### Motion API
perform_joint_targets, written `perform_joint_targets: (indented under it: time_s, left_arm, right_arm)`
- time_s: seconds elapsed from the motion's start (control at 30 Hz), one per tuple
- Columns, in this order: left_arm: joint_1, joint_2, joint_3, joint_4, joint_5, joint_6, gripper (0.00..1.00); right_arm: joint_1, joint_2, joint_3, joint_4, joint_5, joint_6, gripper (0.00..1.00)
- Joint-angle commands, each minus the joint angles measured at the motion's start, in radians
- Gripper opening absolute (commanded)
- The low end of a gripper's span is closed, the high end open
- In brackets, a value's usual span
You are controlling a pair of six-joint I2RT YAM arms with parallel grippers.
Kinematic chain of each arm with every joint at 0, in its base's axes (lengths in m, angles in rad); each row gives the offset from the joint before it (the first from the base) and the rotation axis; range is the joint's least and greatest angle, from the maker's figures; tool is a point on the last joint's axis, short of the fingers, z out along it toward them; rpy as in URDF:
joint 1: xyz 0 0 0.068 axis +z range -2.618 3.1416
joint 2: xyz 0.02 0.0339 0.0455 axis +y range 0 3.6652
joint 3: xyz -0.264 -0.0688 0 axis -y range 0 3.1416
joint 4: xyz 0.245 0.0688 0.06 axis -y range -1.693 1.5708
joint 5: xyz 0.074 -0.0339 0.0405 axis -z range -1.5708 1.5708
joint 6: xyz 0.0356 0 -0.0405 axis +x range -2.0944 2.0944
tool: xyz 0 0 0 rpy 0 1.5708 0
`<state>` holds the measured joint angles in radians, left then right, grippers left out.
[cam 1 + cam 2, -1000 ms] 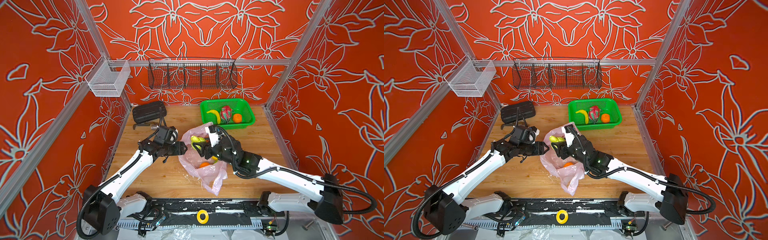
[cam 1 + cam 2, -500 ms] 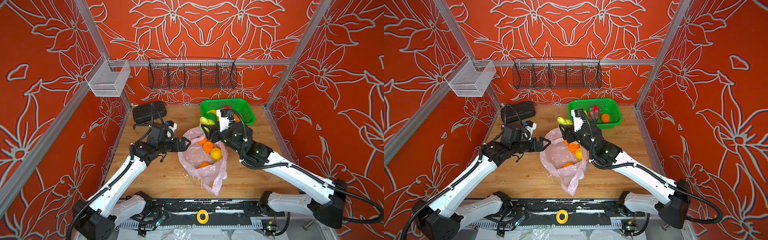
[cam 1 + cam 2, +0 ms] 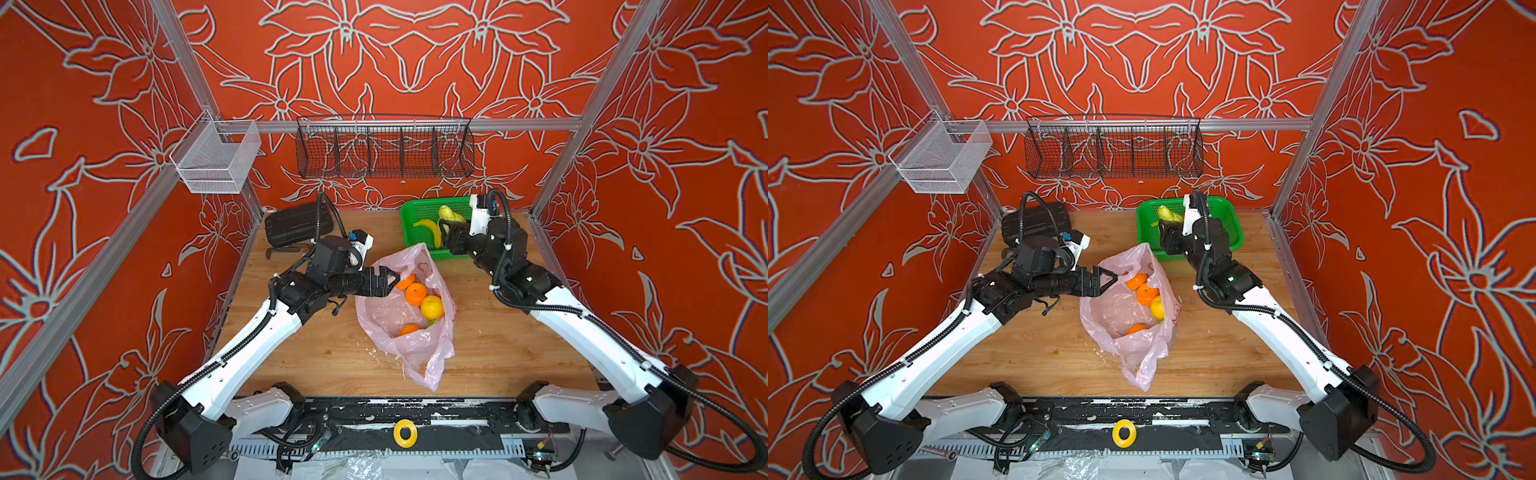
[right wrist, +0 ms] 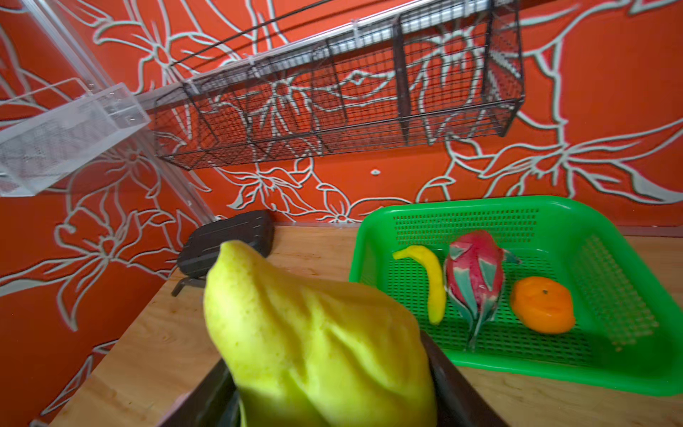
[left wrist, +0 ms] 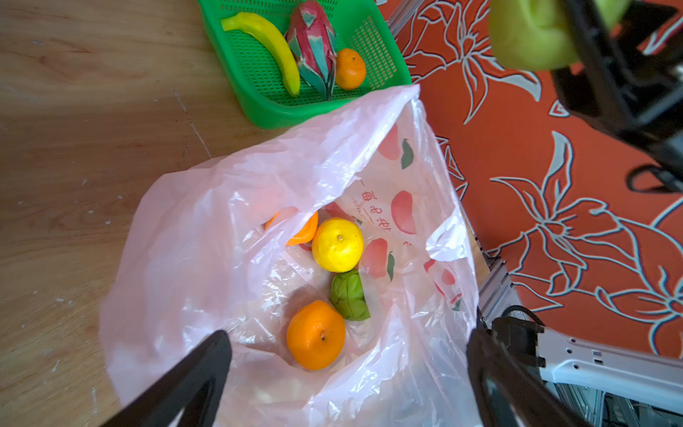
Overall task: Untie the knot of the plastic bag and take out the fruit
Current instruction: Place the fruit in the basket.
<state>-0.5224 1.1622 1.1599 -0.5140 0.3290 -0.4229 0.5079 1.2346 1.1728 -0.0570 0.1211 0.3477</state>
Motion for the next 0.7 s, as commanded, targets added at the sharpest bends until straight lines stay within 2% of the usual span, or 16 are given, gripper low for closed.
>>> perform_joint_targets:
  time_s: [0.0, 0.3, 0.47, 0.67]
  left_arm:
    - [-0.033, 0.017, 0.047, 0.008, -0.015, 0.028, 0.98]
    - [-0.103, 0.066, 0.116, 0.014, -0.011, 0.069, 0.99]
    - [-0.121, 0.083, 0.135, 0.009, -0.024, 0.082, 0.99]
    - [-0.126, 0.077, 0.123, 0.002, -0.037, 0.081, 1.00]
  right_arm:
    - [-0.076, 0.051, 0.054, -0.042, -0.043, 0.005, 0.66]
    - [-0.263, 0.271, 0.162, -0.083, -0.160, 0.023, 0.66]
    - [-0.343, 0.407, 0.217, -0.071, -0.172, 0.019, 0.65]
    - [-0.438, 0.606, 0.361, -0.107, -0.195, 0.021, 0.64]
